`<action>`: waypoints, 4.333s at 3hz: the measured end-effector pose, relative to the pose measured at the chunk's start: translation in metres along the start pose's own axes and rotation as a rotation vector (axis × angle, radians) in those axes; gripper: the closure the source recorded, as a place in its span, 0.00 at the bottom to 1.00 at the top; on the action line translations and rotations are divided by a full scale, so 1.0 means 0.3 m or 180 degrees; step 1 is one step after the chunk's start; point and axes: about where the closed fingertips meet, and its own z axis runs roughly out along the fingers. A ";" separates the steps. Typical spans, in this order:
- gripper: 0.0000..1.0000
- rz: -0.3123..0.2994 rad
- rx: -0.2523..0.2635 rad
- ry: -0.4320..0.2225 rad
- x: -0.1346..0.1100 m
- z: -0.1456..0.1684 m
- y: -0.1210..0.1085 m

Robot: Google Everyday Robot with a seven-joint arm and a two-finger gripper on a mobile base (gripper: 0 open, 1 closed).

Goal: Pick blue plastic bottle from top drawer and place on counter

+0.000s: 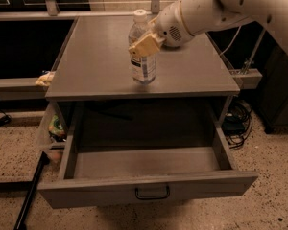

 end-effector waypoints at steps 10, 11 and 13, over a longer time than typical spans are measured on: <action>0.00 0.0383 -0.0062 0.0098 0.071 0.090 -0.156; 0.00 0.0202 0.0045 0.0328 -0.030 -0.027 -0.186; 0.00 -0.0240 0.0352 0.0308 -0.294 -0.221 -0.224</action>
Offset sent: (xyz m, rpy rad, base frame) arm 0.0673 -0.0109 -0.0391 0.0931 0.1355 -0.0963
